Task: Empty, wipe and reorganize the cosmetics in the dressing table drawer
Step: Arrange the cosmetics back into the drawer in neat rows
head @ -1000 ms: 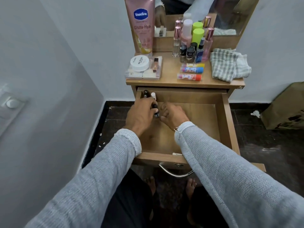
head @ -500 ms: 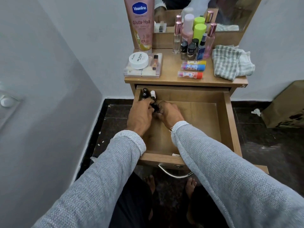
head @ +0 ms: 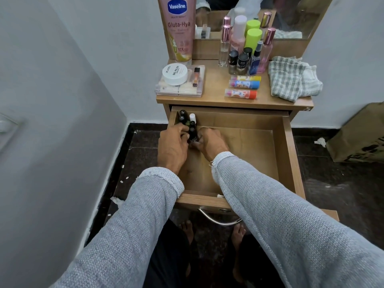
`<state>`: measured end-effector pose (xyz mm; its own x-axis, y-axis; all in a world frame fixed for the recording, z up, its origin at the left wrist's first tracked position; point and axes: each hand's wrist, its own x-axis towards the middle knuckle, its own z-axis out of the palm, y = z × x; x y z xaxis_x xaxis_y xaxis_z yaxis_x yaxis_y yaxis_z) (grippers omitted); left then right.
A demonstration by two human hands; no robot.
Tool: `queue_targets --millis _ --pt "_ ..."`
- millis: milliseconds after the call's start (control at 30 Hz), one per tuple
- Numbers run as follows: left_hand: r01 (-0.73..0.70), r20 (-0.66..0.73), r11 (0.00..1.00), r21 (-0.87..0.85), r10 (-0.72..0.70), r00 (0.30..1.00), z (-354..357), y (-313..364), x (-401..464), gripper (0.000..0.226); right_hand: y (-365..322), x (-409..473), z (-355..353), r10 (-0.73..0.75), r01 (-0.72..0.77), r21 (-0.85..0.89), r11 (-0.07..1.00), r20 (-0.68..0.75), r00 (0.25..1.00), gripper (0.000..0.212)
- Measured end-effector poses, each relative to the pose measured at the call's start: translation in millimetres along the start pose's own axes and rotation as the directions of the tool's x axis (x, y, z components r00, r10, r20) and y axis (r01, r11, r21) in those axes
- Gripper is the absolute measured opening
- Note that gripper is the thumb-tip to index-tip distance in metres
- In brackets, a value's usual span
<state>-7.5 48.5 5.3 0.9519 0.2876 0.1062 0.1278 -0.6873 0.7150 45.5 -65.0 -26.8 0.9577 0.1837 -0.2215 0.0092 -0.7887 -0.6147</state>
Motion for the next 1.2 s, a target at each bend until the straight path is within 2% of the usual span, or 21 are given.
queue_targets --millis 100,300,467,667,933,1200 --pt "-0.006 -0.003 1.000 0.025 0.006 1.000 0.3 -0.2 -0.5 0.022 -1.7 0.0 2.2 0.003 -0.003 -0.026 1.000 0.004 1.000 0.041" --pt "-0.014 -0.002 0.998 0.068 0.014 1.000 2.4 2.0 -2.0 0.023 0.2 -1.4 -0.7 -0.001 0.002 -0.027 1.000 0.039 0.999 0.021" --pt "-0.038 -0.024 0.995 0.097 0.041 0.999 1.3 3.4 -3.3 0.022 -1.6 -3.0 -0.4 -0.016 0.017 -0.042 0.999 0.031 0.999 0.021" --pt "-0.024 -0.026 0.995 0.096 0.027 0.999 1.1 4.4 -3.4 0.022 -2.2 -4.2 -3.7 0.014 -0.011 -0.072 0.997 0.042 0.999 0.043" --pt "-0.021 -0.029 0.996 0.086 0.023 0.999 1.4 5.0 -3.6 0.023 -1.0 -5.5 -4.4 -0.011 0.012 -0.062 0.998 0.029 1.000 0.036" --pt "-0.020 -0.024 0.996 0.091 0.022 0.999 2.3 4.5 -3.3 0.026 -1.3 -6.2 -4.4 -0.025 0.026 -0.059 0.998 0.028 0.999 0.045"
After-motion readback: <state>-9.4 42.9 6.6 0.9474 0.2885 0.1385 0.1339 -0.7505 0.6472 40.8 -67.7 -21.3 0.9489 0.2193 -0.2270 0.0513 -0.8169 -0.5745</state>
